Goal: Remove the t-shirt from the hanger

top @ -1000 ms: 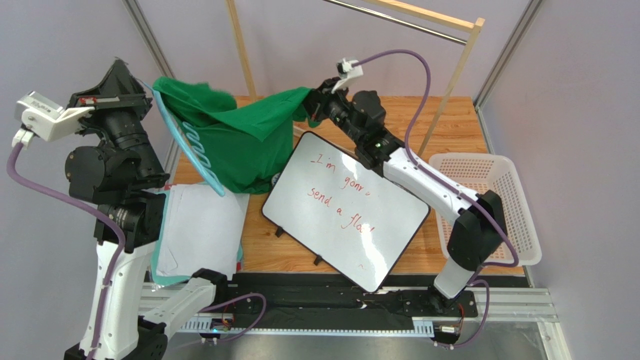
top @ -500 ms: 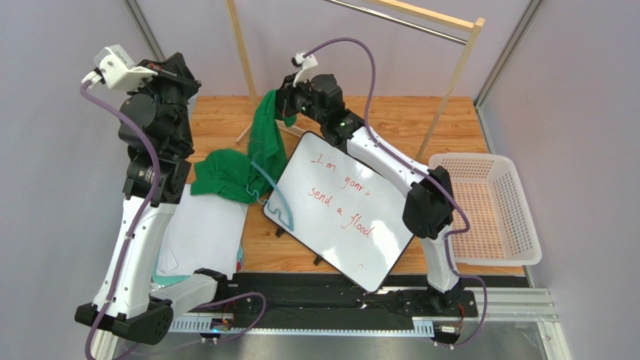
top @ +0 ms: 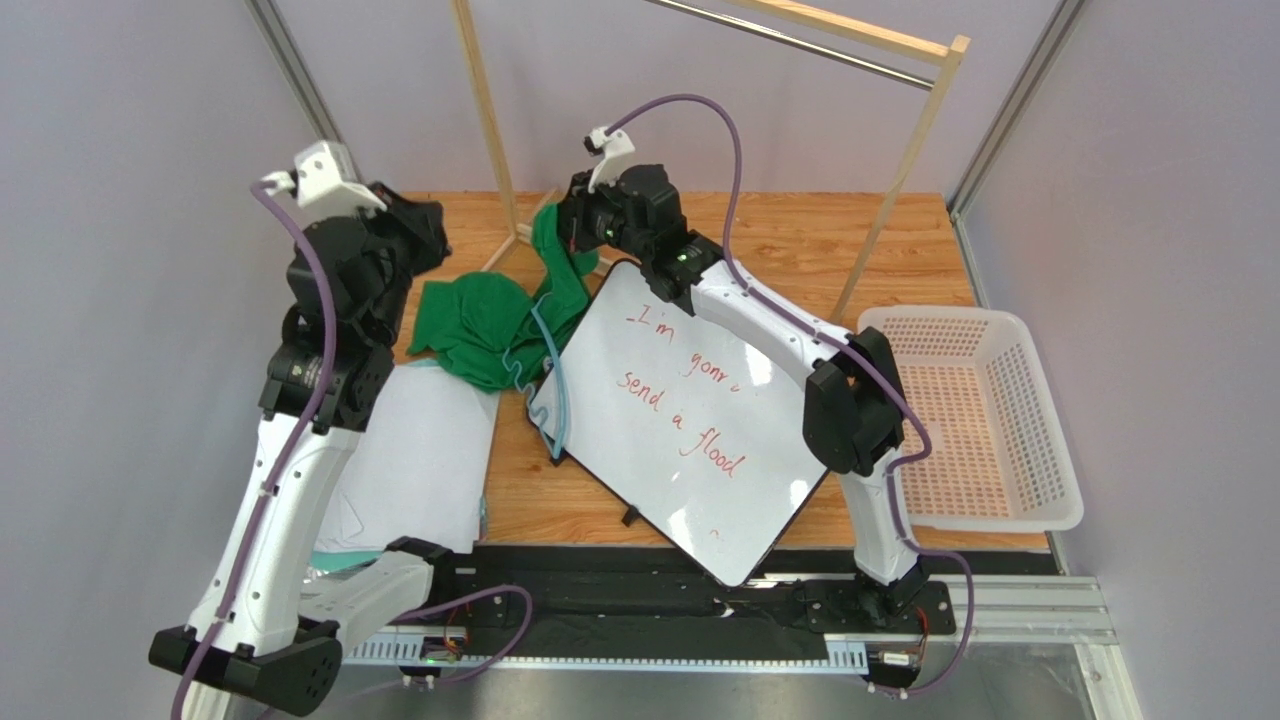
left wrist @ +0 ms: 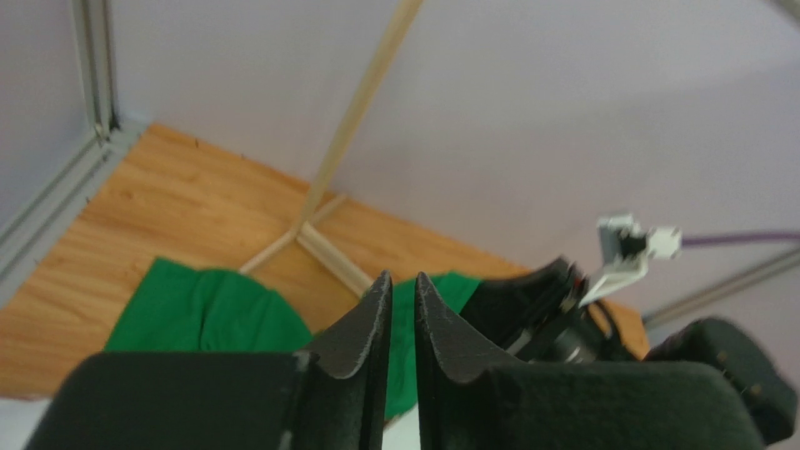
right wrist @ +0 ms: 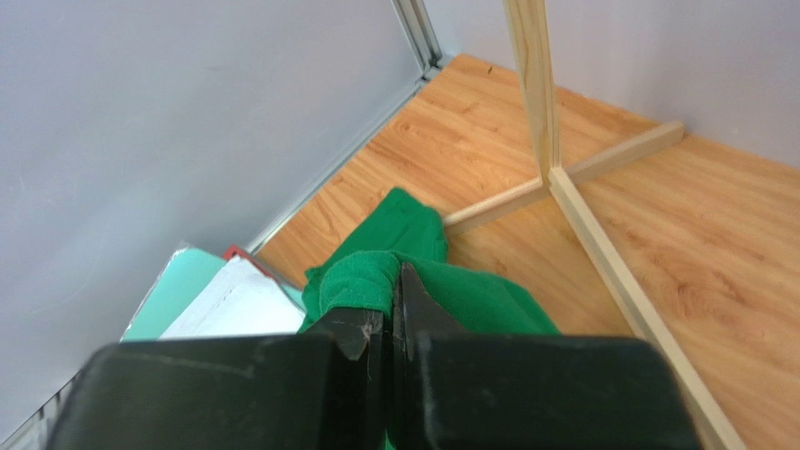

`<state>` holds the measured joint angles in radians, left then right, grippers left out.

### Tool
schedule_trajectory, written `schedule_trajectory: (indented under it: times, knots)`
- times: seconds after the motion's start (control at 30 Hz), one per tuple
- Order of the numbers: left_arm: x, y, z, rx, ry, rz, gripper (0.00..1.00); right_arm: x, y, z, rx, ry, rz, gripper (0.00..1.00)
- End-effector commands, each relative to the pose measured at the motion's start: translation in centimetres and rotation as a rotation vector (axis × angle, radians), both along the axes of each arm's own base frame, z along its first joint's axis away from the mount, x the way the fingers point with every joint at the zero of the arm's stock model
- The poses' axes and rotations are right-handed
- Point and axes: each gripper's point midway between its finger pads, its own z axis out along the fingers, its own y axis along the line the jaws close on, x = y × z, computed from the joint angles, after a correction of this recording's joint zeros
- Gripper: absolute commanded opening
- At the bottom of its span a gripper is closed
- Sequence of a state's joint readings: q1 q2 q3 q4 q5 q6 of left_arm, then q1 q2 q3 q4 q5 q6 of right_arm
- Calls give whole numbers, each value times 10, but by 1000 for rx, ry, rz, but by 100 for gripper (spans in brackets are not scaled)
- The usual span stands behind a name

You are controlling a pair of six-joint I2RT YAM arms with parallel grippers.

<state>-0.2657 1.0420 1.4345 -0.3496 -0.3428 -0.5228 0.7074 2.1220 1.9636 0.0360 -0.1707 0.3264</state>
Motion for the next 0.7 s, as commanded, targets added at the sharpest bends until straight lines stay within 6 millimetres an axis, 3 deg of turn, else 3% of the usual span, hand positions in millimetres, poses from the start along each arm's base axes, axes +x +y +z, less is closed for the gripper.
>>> schedule_trajectory:
  times: [0.0, 0.03, 0.07, 0.13, 0.27, 0.5, 0.67]
  knots:
    - [-9, -37, -118, -36, 303, -216, 22, -27, -13, 72, 141, -92, 26, 0]
    - [-6, -46, -130, -46, 316, -265, 22, -31, -18, 82, 152, -103, 23, 0]
    - [-9, -64, -143, -72, 346, -372, 24, -32, -19, 82, 151, -103, 20, 0]
    - [1, -76, -180, -121, 417, -459, 28, -34, -23, 83, 152, -102, 14, 0]
    - [11, -112, -221, -223, 517, -672, 34, -38, -22, 87, 158, -94, 25, 0]
    - [33, -120, -272, -277, 573, -673, 42, -40, -21, 83, 162, -74, 35, 0]
    - [20, -115, -277, -287, 537, -645, 42, -40, -22, 85, 156, -84, 31, 0]
